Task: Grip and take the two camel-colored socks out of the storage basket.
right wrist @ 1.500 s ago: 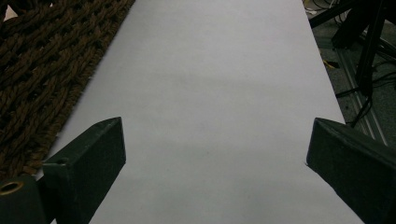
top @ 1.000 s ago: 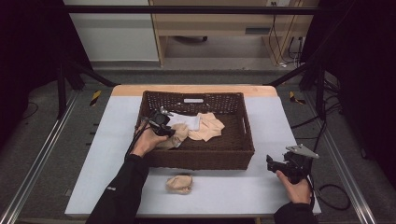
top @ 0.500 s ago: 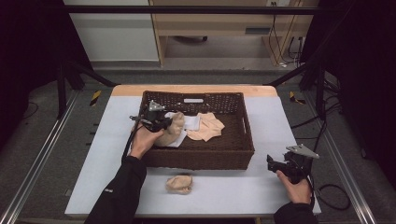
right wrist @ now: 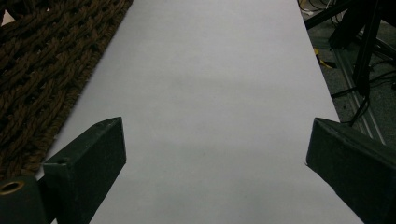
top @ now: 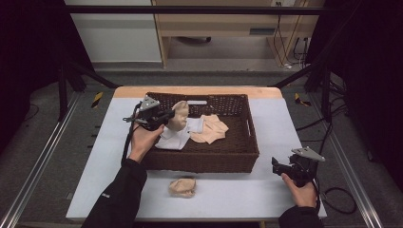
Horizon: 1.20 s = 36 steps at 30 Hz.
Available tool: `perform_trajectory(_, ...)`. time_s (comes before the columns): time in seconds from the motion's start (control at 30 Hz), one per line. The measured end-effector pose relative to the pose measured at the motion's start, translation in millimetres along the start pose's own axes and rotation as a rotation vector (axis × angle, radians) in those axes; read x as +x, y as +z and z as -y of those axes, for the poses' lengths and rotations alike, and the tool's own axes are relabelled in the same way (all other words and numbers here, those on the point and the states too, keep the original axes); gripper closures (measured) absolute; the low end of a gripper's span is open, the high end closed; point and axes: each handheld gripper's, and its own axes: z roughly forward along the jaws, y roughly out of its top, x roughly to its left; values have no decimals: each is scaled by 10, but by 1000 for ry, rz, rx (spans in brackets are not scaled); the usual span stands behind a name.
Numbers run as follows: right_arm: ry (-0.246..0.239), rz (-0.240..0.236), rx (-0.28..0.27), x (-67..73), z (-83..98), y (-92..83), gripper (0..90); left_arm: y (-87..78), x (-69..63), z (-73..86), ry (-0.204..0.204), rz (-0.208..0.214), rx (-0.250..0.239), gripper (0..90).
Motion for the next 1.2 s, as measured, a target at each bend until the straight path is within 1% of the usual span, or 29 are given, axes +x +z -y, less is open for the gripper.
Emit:
perform_trajectory(0.13, 0, 1, -2, -4, -3, -2, 51, -157, -63, -113, 5, 13, -63, 851)
perform_trajectory(0.3, -3, -1, -4, -3, -5, -3, 51, -381, -188, -227, 25, 38, -106, 851)
perform_trajectory(0.4, -3, 2, -4, -1, -4, -7, 51, -507, -263, -263, 41, 51, -129, 851)
perform_trajectory(0.57, -1, 4, -7, -6, -5, -9, 51, -712, -349, -290, 39, 80, -165, 851)
perform_trajectory(0.8, -5, 5, -7, -2, -6, -12, 52, -1003, -458, -292, 59, 114, -220, 851)
perform_trajectory(0.9, -5, 2, -8, 4, -7, -14, 54, -1124, -480, -274, 72, 111, -224, 851)
perform_trajectory(0.97, -8, 2, -9, 6, -7, -15, 54, -1203, -483, -249, 65, 112, -232, 851)
perform_trajectory(1.0, -7, 2, -8, 6, -6, -16, 54, -1203, -483, -249, 65, 112, -232, 851)
perform_trajectory(1.03, -7, 3, -7, 7, -6, -15, 54, -1271, -488, -217, 58, 118, -239, 851)
perform_trajectory(1.07, -8, 3, -7, 7, -5, -16, 54, -1299, -493, -203, 53, 123, -240, 851)
perform_trajectory(1.2, -12, 5, -11, 6, -5, -20, 54, -1440, -536, -115, 62, 140, -247, 851)
